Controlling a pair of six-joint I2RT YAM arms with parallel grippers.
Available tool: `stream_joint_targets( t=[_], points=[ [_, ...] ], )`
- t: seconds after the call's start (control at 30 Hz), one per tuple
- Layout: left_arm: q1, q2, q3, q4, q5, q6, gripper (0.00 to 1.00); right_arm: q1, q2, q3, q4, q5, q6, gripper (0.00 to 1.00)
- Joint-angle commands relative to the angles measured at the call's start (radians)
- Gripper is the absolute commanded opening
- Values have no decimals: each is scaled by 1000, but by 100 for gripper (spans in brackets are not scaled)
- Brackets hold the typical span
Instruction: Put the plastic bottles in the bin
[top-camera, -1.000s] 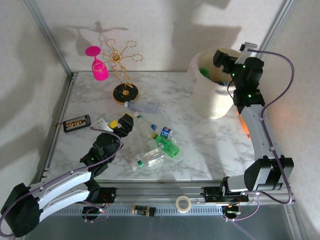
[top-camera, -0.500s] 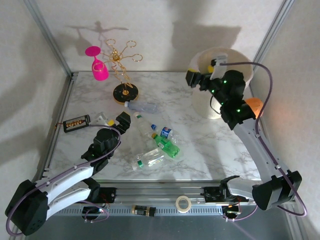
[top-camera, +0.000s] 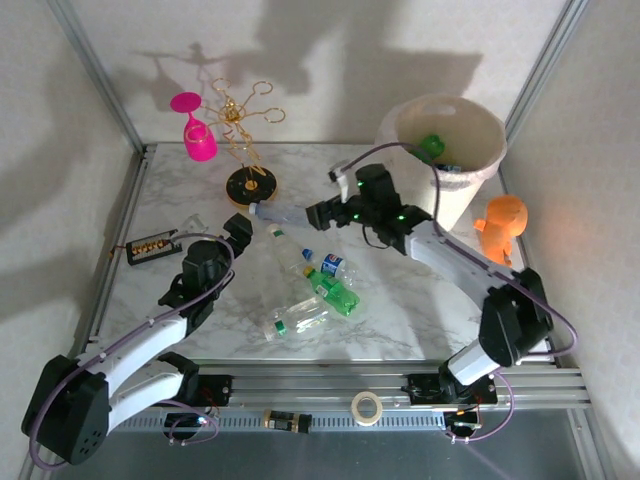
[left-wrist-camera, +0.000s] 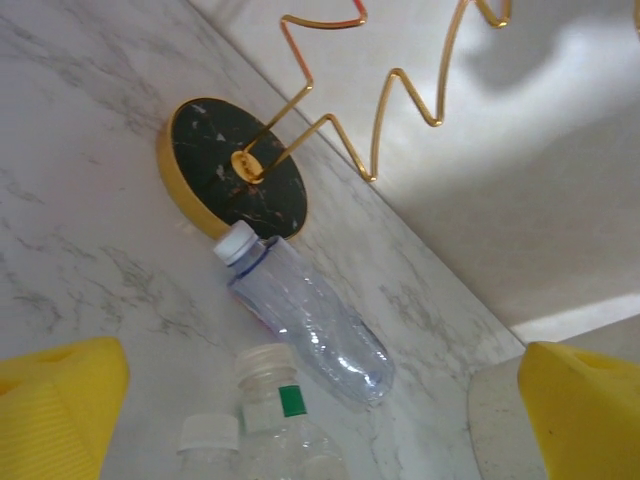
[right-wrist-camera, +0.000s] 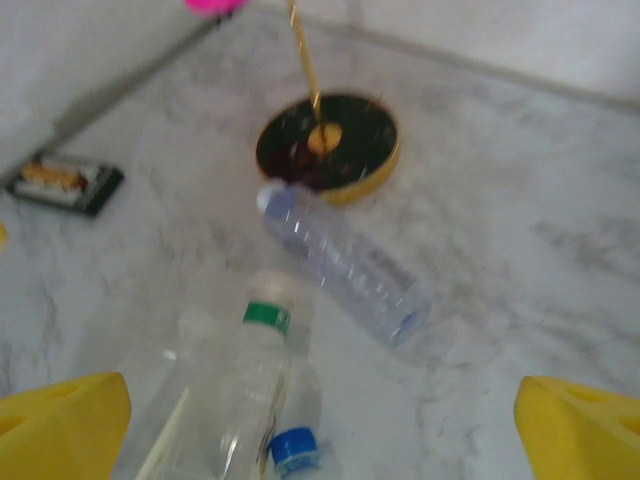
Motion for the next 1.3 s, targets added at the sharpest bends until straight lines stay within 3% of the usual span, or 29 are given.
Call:
stream_joint_targets(
  t=[0.0,0.37,0.6,1.03,1.27],
  points=[
    [33,2,19,-71,48,-24,100,37,114,65,-32,0,-72,99],
    [70,-11,-22,-75,130,-44,100,44,514,412,-166,74,-190,99],
    [81,-52,-55,-77,127,-54,100,44,718,654,-266,103,-245,99],
    [93,-115,-98,-82,116,-57,100,44,873,817,-323,95,-269,98],
    [94,-127,-104,-82,116,-66,100,45,910,855,-330,102,-286,91]
  ],
)
